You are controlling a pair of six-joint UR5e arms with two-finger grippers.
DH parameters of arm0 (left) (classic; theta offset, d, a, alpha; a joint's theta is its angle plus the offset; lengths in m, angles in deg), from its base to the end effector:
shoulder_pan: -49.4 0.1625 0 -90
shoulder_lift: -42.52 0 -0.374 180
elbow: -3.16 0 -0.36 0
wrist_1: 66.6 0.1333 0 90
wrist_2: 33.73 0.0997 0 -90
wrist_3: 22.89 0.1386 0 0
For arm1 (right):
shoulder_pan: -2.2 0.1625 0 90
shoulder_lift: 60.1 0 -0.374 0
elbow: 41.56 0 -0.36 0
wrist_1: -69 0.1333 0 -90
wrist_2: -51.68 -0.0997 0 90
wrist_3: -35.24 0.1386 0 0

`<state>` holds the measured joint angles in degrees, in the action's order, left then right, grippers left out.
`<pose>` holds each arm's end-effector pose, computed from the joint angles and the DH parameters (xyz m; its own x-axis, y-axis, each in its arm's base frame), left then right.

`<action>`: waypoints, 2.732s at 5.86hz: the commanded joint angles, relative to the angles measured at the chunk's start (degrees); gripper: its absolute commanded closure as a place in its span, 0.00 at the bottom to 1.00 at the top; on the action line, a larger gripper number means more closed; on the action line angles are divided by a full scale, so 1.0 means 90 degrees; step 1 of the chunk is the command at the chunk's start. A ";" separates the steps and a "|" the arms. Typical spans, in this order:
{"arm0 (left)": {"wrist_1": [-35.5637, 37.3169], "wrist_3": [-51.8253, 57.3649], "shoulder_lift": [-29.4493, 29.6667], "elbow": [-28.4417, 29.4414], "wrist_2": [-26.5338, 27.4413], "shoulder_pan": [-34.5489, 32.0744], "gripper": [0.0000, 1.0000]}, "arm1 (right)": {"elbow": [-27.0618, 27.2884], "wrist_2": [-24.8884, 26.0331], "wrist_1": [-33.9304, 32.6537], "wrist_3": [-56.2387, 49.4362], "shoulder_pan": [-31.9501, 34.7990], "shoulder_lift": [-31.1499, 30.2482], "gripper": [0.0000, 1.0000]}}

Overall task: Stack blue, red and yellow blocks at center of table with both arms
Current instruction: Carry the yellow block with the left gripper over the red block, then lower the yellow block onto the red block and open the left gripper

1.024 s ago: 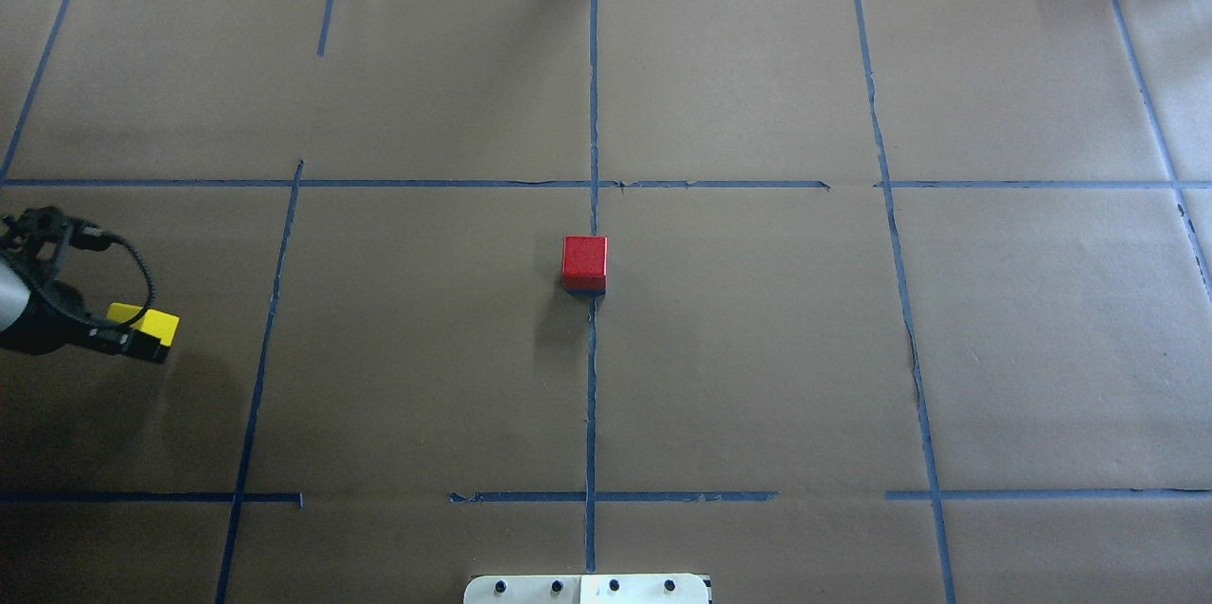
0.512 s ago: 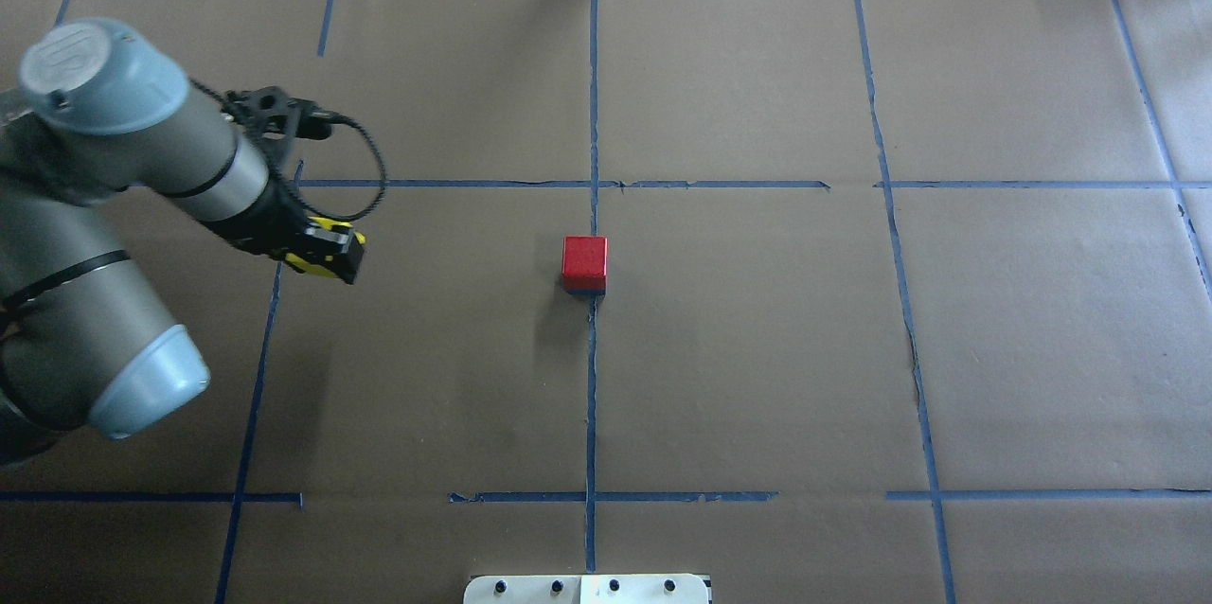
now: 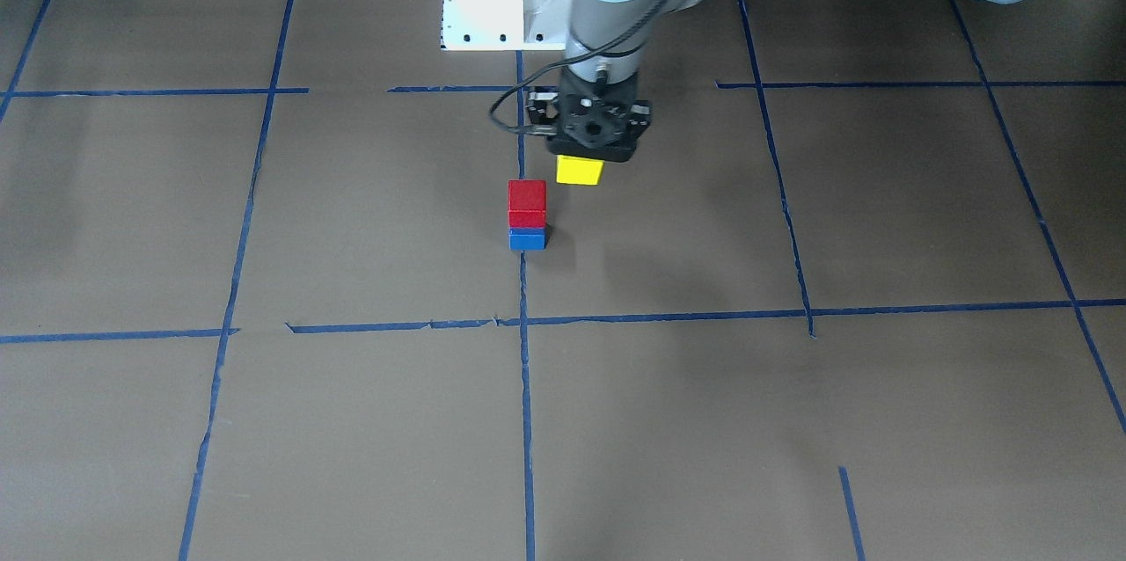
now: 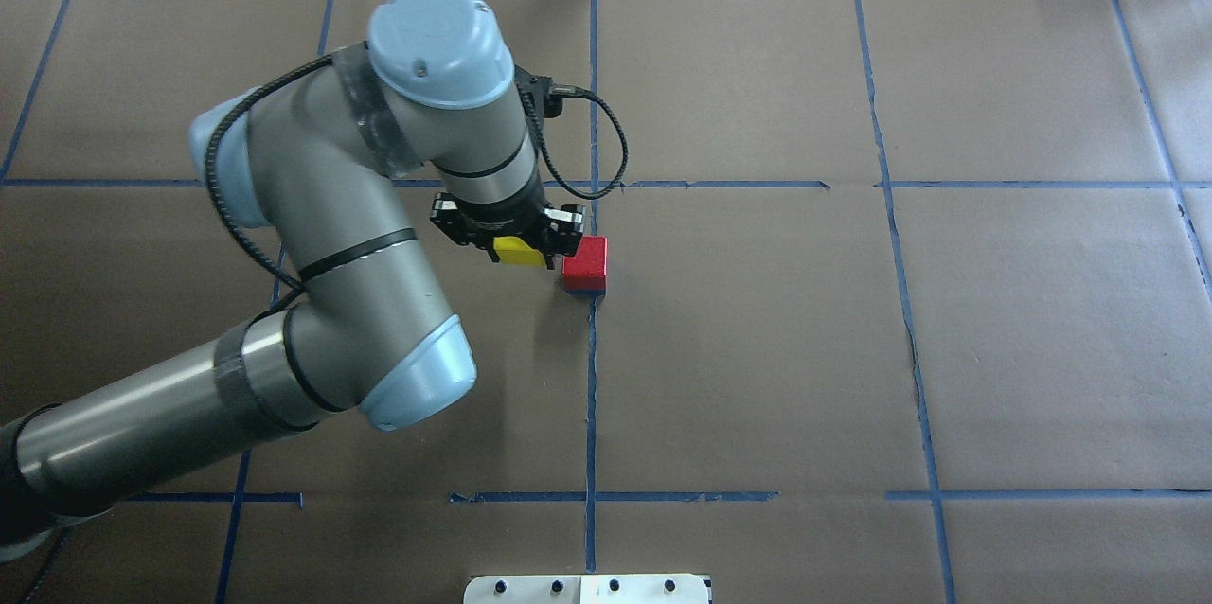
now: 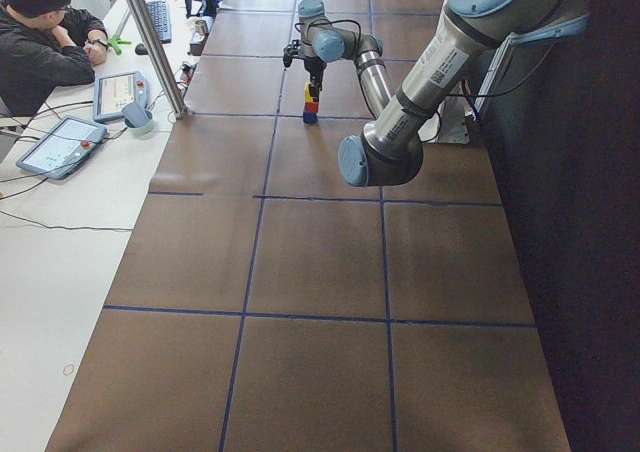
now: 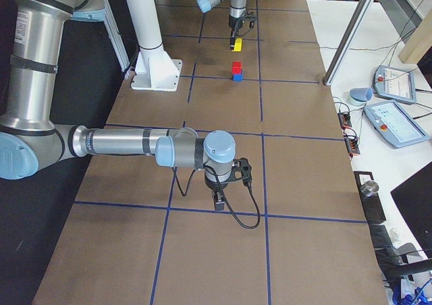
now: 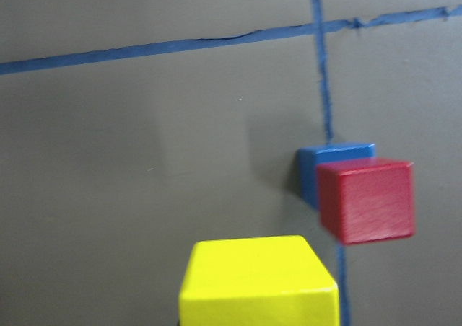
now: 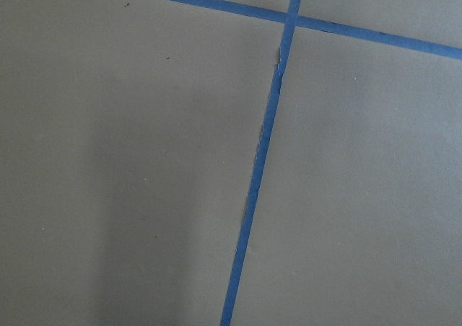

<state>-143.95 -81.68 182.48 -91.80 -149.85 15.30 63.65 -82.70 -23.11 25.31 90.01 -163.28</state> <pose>0.4983 -0.4247 0.1335 0.6578 0.1165 -0.7441 -0.0967 0.9929 0.0699 0.0220 -0.3752 0.6131 0.6969 -0.1983 0.6892 0.1608 0.9798 0.1192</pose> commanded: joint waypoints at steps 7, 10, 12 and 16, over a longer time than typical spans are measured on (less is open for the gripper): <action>-0.0419 -0.0069 0.0620 0.1235 0.0256 0.0273 0.96 | 0.0010 0.0000 0.0000 0.0000 0.0000 0.0000 0.00; -0.0409 -0.0089 0.0610 0.1235 0.0256 0.0264 0.93 | 0.0010 -0.0010 0.0000 0.0000 0.0000 0.0000 0.00; -0.0419 -0.0079 0.0610 0.1235 0.0256 0.0264 0.47 | 0.0010 -0.0010 0.0000 0.0000 0.0000 0.0000 0.00; -0.0303 -0.0001 0.0601 0.0779 0.0198 -0.0056 0.00 | 0.0010 -0.0010 0.0000 0.0000 0.0000 0.0000 0.00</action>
<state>-147.34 -82.11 187.94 -82.56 -147.67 16.50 63.73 -82.79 -23.10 25.31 90.01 -163.28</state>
